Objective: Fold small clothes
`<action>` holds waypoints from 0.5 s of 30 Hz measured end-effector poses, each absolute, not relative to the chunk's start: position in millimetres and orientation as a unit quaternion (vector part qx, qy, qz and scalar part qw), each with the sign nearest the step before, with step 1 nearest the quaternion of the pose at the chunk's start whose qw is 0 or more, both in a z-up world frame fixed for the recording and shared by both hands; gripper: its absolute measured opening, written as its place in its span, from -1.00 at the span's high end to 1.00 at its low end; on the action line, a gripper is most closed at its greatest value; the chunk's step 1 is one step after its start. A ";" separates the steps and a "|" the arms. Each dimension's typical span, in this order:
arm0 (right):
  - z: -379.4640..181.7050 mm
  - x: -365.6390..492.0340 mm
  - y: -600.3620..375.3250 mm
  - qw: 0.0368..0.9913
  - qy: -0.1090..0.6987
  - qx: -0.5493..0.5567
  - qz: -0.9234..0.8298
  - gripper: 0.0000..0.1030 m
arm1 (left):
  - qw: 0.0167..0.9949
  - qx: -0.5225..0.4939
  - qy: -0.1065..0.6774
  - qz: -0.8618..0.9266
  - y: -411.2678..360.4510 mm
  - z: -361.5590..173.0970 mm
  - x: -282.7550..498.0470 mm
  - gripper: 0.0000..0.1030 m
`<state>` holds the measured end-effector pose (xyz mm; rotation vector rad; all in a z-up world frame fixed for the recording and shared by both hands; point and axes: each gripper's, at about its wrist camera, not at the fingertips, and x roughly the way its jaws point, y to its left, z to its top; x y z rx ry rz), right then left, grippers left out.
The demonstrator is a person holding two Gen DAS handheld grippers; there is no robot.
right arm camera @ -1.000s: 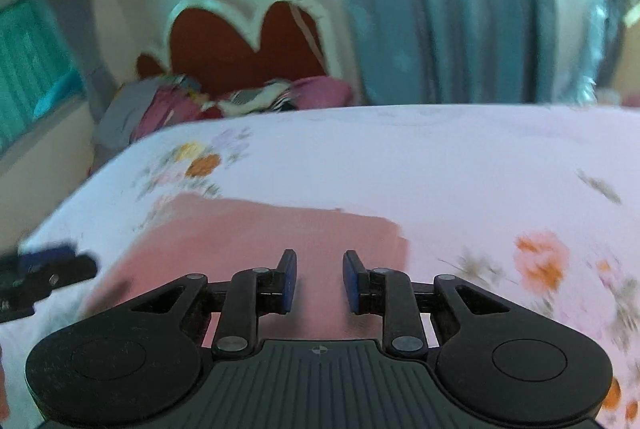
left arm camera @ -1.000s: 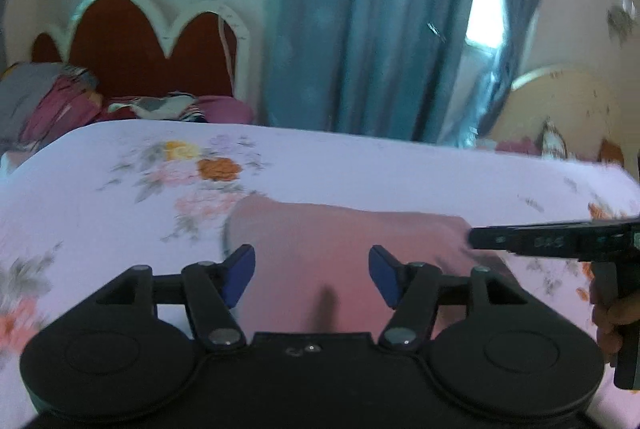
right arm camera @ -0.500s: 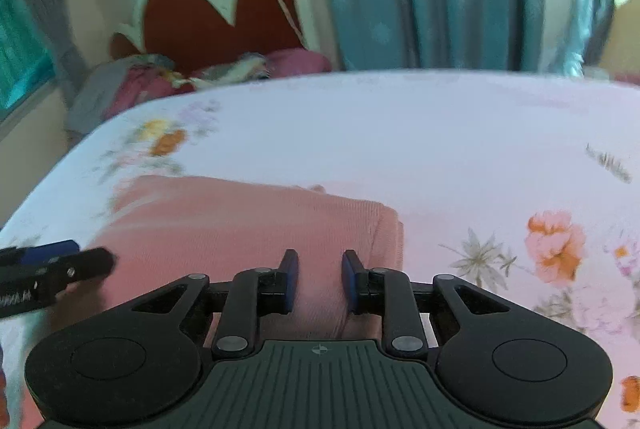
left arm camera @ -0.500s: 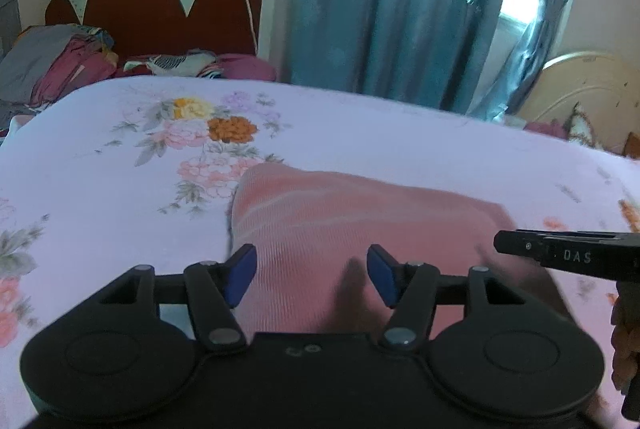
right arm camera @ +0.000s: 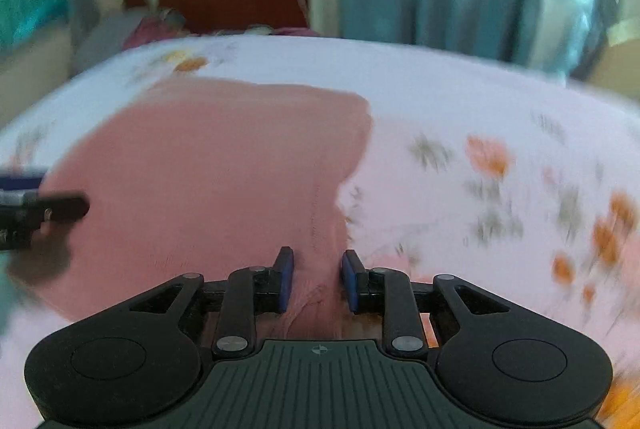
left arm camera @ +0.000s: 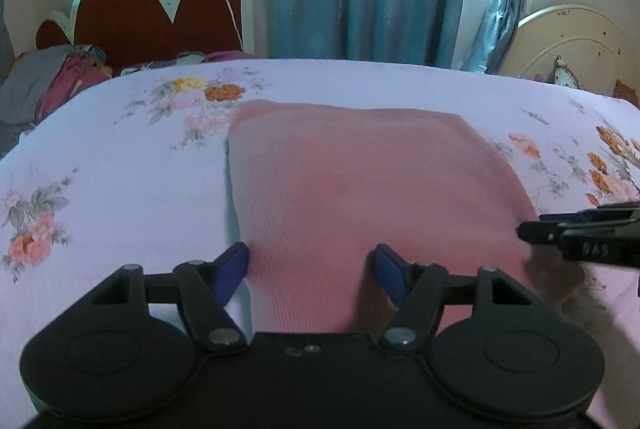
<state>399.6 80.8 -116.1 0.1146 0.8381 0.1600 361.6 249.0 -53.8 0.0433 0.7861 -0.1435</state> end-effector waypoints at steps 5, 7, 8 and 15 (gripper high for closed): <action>-111.5 379.2 82.6 0.909 0.409 0.055 0.061 0.52 | 0.916 0.009 0.396 -0.066 253.6 -52.6 356.3 -0.35; -121.3 374.2 78.0 0.905 0.417 0.069 0.057 0.52 | 0.911 0.004 0.406 -0.066 253.1 -56.1 353.7 -0.35; -122.1 373.6 76.0 0.903 0.417 0.084 0.055 0.52 | 0.910 0.004 0.410 -0.067 252.6 -58.0 352.9 -0.37; -122.0 376.7 76.0 0.902 0.419 0.089 0.046 0.47 | 0.905 0.001 0.421 -0.052 248.3 -58.7 350.1 -0.82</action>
